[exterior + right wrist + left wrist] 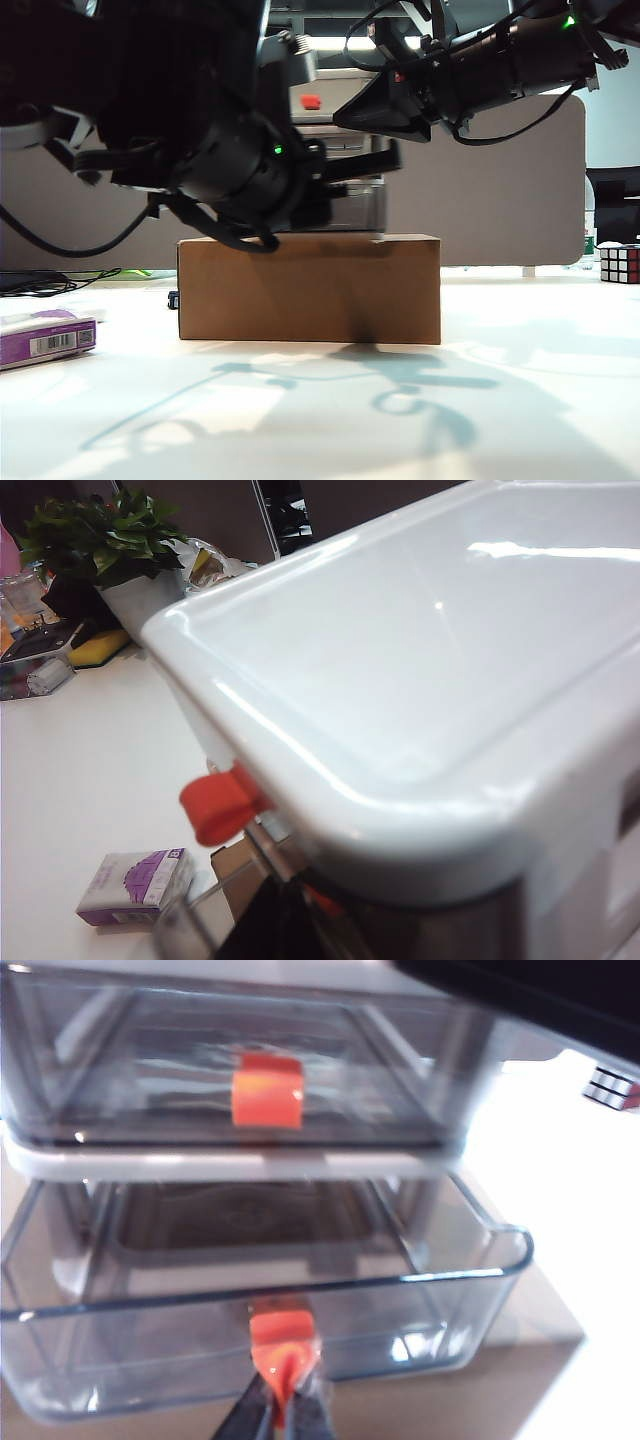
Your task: Open the third layer of the drawer on the table, pick up a pack of napkins on the table and put it in, and finally close the drawer.
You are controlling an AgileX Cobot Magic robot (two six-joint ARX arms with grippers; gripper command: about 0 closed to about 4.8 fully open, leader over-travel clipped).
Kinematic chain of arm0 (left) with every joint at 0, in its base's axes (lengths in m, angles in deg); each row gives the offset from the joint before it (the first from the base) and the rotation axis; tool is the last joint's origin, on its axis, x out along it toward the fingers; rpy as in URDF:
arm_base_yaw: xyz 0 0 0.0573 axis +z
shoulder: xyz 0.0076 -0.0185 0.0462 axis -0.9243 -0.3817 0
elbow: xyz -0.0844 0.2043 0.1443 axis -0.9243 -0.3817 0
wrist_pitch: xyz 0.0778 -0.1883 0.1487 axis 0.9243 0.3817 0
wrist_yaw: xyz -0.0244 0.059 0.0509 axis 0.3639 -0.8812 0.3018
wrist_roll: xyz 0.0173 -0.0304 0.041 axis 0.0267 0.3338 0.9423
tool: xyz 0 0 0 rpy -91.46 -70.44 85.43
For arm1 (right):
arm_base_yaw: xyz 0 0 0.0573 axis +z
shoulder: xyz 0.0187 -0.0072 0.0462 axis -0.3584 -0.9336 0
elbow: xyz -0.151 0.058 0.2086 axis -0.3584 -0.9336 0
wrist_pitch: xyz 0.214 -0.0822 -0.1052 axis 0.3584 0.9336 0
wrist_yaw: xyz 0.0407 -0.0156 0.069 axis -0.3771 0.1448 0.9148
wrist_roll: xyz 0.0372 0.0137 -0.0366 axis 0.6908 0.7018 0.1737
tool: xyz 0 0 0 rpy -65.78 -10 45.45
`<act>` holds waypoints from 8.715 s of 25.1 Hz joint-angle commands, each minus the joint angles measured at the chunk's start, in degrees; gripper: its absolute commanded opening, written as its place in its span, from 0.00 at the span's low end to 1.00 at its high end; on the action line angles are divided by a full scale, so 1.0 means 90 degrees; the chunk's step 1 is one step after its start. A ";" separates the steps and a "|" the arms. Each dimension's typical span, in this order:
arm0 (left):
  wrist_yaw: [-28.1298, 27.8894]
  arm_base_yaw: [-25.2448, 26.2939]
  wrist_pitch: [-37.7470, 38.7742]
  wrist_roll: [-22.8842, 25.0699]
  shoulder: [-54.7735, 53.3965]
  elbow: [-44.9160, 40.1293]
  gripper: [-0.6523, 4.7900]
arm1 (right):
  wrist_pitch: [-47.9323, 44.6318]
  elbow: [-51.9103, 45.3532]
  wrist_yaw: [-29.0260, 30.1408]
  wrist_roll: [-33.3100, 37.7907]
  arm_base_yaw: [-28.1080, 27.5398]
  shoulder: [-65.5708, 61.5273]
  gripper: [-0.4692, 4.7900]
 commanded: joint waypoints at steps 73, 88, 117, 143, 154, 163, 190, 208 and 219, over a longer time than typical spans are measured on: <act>0.6501 0.5425 0.7210 0.4838 0.3138 -0.0357 0.77 | 0.0483 0.0027 0.0833 0.0391 0.0129 0.0070 0.08; 0.6178 0.5918 0.6598 0.5586 0.2727 -0.0304 0.82 | 0.0602 0.0027 0.1018 0.0362 0.0129 0.0070 0.08; 0.7560 0.5894 0.7786 0.5178 0.3223 0.0690 0.24 | 0.0595 0.0027 0.1015 0.0316 0.0126 0.0073 0.08; 0.7232 0.2742 0.7181 0.4823 0.1107 0.2878 0.29 | 0.1081 0.0027 0.0780 0.0007 -0.0165 0.1610 0.08; 0.7203 0.2742 0.7611 0.4675 0.1112 0.3058 0.59 | 0.1100 0.0027 0.0775 -0.0046 -0.0189 0.1608 0.08; 0.7106 0.2742 0.7898 0.4677 0.1107 0.3436 0.81 | 0.1095 0.0027 0.0775 -0.0044 -0.0189 0.1608 0.08; 0.7815 0.2596 1.0775 0.3492 0.1987 0.3419 0.11 | 0.1620 0.2331 0.0420 -0.0189 -0.0148 0.0002 0.08; 0.7172 0.2591 0.9785 0.3517 0.1098 0.3415 0.11 | 0.3789 0.3191 -0.0398 -0.1156 -0.0151 -0.0658 0.08; 0.6360 0.2594 0.8403 0.3415 0.1042 0.3378 0.11 | 0.3942 0.3189 -0.0393 -0.1248 -0.0151 -0.0656 0.08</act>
